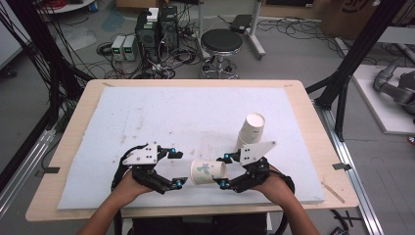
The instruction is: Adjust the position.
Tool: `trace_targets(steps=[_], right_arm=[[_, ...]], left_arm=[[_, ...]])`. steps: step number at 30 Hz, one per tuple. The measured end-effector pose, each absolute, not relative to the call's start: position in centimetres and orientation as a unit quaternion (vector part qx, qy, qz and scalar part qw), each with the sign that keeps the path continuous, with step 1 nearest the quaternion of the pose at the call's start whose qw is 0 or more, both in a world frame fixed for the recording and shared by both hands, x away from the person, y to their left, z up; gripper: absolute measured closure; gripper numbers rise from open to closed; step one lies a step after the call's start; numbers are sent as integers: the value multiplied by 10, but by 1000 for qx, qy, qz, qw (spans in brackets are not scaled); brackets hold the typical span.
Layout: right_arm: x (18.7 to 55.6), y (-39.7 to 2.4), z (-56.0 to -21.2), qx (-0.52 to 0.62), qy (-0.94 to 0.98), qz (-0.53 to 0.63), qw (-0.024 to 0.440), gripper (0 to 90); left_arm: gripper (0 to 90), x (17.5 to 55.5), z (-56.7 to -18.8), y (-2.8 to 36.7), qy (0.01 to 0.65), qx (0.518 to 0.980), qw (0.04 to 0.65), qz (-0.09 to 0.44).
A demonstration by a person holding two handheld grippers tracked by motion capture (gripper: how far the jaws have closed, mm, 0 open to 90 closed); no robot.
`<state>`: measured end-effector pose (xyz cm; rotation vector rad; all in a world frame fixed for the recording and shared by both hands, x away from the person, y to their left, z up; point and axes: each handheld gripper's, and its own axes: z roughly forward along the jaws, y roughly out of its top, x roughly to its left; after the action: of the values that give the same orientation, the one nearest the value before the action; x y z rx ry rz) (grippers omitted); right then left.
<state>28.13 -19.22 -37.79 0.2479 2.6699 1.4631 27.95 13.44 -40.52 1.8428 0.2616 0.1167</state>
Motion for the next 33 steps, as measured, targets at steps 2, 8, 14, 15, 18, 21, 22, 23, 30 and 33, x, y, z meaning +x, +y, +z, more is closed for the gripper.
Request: trace_targets(steps=[2, 8, 14, 15, 18, 21, 22, 23, 30, 33], right_arm=[[280, -194, -379, 84, 869, 486, 43, 375], [278, -196, -379, 82, 864, 495, 44, 375], [278, -197, -378, 80, 860, 502, 41, 375], [278, -197, -378, 83, 858, 505, 37, 376], [278, -197, -377, 80, 857, 509, 34, 376], [279, -196, -377, 75, 853, 515, 28, 376], [279, -196, -376, 74, 853, 516, 27, 376], [279, -196, -376, 74, 851, 520, 23, 376], [281, -193, -376, 67, 845, 531, 4, 376], [283, -192, -377, 66, 840, 538, -8, 376]], left_arm=[[186, 279, -406, 132, 110, 792, 598, 51], [186, 279, -408, 125, 104, 787, 606, 46], [186, 279, -410, 121, 97, 782, 614, 38], [186, 279, -410, 121, 94, 782, 614, 38], [186, 279, -410, 119, 90, 778, 621, 33], [186, 280, -410, 118, 85, 775, 625, 30], [186, 279, -410, 118, 86, 774, 627, 28], [186, 279, -410, 117, 81, 772, 630, 26], [192, 279, -410, 115, 69, 768, 637, 19], [198, 279, -410, 115, 68, 765, 641, 17]])
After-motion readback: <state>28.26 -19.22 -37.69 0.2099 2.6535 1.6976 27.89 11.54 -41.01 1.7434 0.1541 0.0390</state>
